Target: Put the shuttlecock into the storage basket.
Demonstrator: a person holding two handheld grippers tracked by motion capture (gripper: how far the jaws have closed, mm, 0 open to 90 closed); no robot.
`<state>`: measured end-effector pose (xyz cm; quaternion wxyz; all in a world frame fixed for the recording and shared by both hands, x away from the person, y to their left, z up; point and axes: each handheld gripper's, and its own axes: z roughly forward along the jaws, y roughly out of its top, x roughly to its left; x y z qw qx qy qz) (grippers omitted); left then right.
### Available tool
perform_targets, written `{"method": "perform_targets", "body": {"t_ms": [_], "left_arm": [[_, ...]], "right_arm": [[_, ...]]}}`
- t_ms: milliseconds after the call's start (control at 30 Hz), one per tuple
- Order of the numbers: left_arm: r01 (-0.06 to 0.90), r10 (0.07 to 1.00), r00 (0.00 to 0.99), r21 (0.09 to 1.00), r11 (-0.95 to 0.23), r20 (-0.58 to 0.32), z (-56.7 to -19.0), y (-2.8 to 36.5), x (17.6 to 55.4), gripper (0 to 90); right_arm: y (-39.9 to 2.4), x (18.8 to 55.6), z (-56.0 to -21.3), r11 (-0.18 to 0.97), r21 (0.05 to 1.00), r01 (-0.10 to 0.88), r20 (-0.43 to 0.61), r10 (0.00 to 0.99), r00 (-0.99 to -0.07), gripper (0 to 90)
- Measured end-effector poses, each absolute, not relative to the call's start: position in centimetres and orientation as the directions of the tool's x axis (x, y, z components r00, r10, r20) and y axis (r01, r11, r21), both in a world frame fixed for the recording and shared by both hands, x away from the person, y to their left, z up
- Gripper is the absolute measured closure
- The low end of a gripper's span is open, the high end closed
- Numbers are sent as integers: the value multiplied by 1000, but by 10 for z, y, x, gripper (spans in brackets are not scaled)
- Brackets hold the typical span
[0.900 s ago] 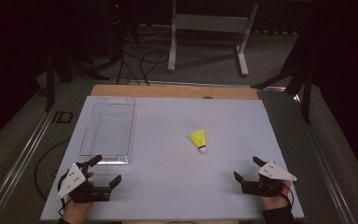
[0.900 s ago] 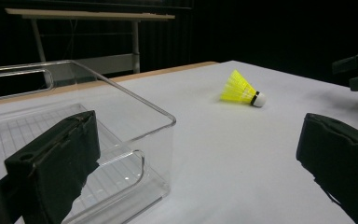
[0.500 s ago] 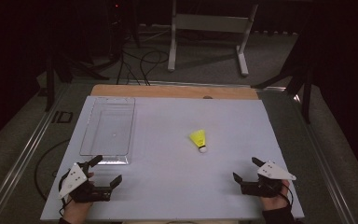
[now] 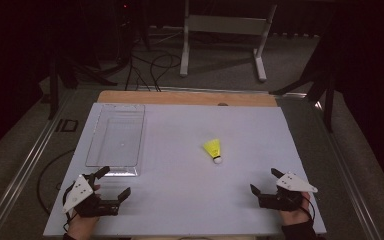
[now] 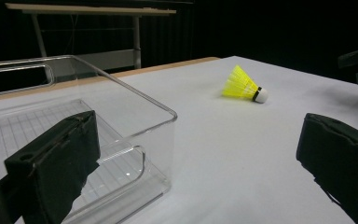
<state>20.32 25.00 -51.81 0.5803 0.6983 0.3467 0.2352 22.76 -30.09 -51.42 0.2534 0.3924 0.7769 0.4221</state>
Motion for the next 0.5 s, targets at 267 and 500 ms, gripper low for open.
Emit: {"method": "perform_targets", "body": {"t_ms": [267,500], "left_arm": [[209,761,645,974,-86,-71,-518,250,203,2],[213,761,644,973,-84,-75,-518,250,203,2]], "right_arm": [[-303,228,-512,306,861,406,-34,831,-556,76],[-301,228,-497,307,862,403,-37,831,-554,75]]}}
